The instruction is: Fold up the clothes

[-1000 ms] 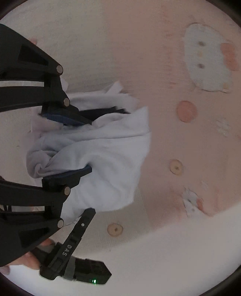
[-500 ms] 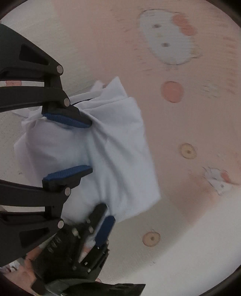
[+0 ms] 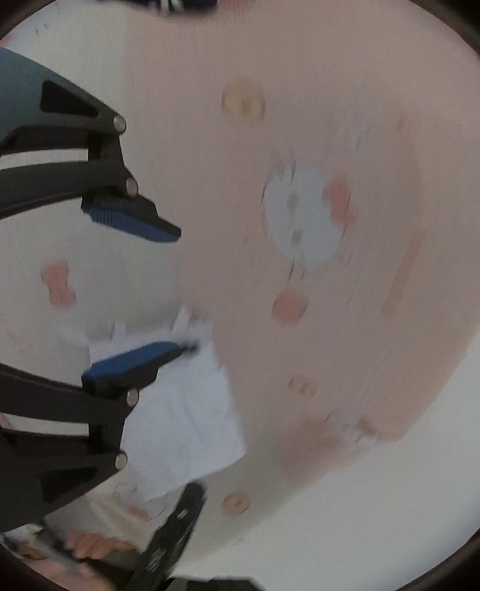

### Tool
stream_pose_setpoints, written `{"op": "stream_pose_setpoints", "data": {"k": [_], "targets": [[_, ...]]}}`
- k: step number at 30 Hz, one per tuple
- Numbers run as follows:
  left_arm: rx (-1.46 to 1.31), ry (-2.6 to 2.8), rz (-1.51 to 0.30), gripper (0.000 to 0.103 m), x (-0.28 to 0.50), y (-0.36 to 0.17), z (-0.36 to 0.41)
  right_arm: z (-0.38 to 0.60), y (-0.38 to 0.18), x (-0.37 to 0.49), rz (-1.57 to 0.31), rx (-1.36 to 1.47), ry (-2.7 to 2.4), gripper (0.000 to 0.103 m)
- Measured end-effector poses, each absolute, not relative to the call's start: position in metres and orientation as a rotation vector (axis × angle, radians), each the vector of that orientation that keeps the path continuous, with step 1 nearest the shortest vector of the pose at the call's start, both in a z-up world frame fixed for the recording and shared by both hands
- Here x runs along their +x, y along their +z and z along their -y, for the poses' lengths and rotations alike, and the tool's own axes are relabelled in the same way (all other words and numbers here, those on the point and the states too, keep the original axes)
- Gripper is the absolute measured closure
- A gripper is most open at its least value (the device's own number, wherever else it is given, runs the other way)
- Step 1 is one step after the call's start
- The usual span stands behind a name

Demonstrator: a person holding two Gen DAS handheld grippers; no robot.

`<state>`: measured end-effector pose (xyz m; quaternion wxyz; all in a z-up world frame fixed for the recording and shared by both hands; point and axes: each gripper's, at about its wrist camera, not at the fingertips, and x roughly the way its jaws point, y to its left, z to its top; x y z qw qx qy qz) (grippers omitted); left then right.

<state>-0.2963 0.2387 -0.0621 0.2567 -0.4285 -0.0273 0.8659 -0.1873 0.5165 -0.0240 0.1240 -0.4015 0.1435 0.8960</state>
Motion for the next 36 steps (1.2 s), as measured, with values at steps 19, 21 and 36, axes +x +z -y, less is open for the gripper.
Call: {"op": "stream_pose_setpoints", "data": {"k": [19,21,36], "targets": [[-1.273,2.730,0.021,0.022,-0.243,0.043,0.001,-0.269,0.010,-0.198,-0.459,-1.238,2.702,0.001],[-1.270,2.749,0.010,0.022,-0.227,0.046,0.013,-0.253,0.014,-0.187,-0.420,-1.227,2.709,0.001],[-1.278,2.778,-0.005,0.021,-0.058,0.027,0.039,-0.200,0.006,-0.038,-0.196,-1.220,2.695,0.001]]}}
